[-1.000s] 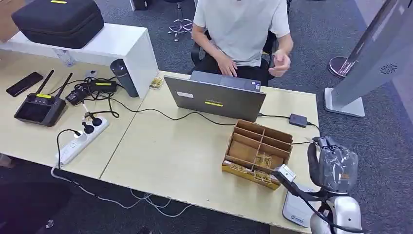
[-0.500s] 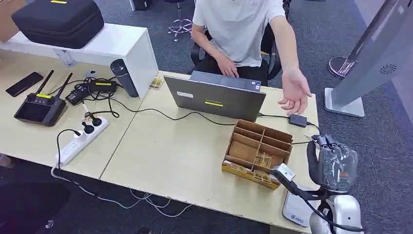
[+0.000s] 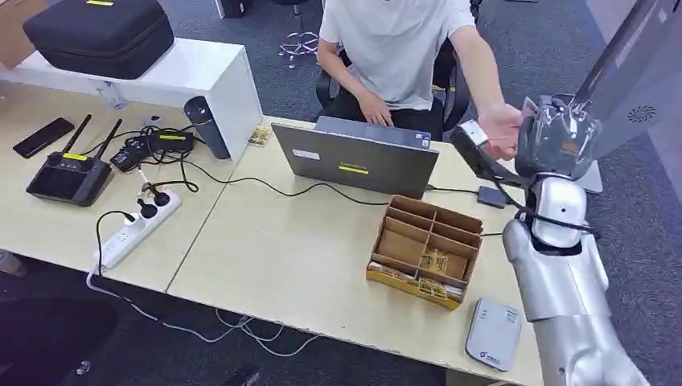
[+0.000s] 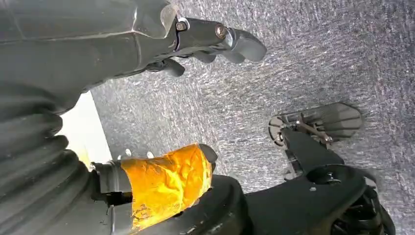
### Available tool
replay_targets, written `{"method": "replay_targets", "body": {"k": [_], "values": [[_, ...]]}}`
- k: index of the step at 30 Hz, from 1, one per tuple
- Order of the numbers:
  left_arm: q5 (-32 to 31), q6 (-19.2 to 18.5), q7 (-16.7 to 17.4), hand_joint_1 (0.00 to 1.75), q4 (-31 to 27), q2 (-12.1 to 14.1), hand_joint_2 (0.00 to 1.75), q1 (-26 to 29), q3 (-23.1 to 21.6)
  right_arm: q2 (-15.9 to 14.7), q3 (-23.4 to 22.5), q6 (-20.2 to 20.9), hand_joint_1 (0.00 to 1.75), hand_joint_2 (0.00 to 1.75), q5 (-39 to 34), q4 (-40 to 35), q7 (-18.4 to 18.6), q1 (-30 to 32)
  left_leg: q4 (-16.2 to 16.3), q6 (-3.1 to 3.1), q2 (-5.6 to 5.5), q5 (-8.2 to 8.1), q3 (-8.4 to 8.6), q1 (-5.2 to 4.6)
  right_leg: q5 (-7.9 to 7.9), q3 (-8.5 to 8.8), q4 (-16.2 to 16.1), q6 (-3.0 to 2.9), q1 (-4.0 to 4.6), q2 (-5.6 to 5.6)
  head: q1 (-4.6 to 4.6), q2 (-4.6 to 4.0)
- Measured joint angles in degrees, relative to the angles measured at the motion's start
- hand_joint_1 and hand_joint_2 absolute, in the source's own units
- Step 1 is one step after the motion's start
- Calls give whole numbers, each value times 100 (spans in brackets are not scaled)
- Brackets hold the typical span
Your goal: Pass the card to the sensor for recognition and then transmit it.
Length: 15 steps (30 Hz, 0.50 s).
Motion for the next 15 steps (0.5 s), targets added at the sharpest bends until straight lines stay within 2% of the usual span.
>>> {"method": "replay_targets", "body": {"k": [1,3,9,10,15], "values": [[-13,-2,13,0,0,0,175,-29,0,-11,51,-35,175,175,9,365,172,-160,1,0,0,2,0,2,2,0,0,2,1,0,-2,0],[-31,-9,46,0,0,0,175,-78,0,-53,99,-114,175,175,11,895,253,-360,2,0,-2,2,-2,2,3,1,0,2,2,-1,0,0],[-85,-31,52,0,0,0,175,-131,0,-175,149,-208,175,175,13,1823,262,-612,3,-1,4,-1,-6,1,5,-7,-1,-1,2,5,0,0],[-87,-33,52,0,0,0,175,-134,0,-181,151,-208,0,175,13,1887,262,-622,4,-1,0,-1,-10,1,5,-11,-1,-1,2,2,-2,0],[-87,-109,68,0,0,0,175,-139,0,-199,160,-287,0,175,9,2162,174,-661,2,-2,4,-1,-15,7,5,-18,-1,-2,8,8,0,0]]}}
